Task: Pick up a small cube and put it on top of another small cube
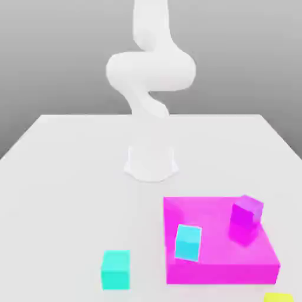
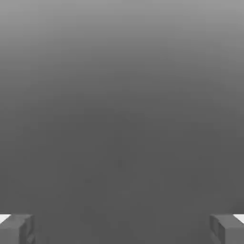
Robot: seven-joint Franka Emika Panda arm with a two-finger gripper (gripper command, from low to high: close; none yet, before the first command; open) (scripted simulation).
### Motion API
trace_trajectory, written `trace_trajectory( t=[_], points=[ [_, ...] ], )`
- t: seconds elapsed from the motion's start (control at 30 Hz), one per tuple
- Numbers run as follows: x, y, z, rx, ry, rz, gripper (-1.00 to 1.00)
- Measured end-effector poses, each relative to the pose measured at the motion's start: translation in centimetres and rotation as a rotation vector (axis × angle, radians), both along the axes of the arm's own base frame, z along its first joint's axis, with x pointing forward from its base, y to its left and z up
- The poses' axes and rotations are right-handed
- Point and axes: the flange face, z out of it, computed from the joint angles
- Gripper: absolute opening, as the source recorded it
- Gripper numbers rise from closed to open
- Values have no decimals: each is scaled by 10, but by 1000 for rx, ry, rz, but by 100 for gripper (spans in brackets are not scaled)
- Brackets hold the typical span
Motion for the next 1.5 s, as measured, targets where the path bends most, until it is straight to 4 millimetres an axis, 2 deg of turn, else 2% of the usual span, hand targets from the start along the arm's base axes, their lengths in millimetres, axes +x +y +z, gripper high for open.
trace_trajectory(
  t=[0.1, 0.2, 0.3, 0.4, 0.57, 0.77, 0.97, 1.0, 1.2, 1.23, 1.4, 1.5],
  points=[
    [37, -9, -56, 5, 94, 7, 0],
    [64, -17, -114, 8, 185, 12, 0],
    [83, -25, -174, 10, 274, 15, 0],
    [94, -33, -235, 10, 364, 17, 0],
    [93, -46, -336, 5, 512, 15, 0],
    [64, -62, -450, -10, 692, 10, 0],
    [57, -64, -526, -14, 724, 11, 0],
    [57, -64, -533, -14, 724, 11, -100],
    [57, -64, -536, -14, 725, 11, -100],
    [57, -64, -532, -14, 725, 11, -100],
    [57, -64, -481, -14, 725, 11, -100],
    [85, -22, -465, -66, 724, 146, -100]
  ],
)
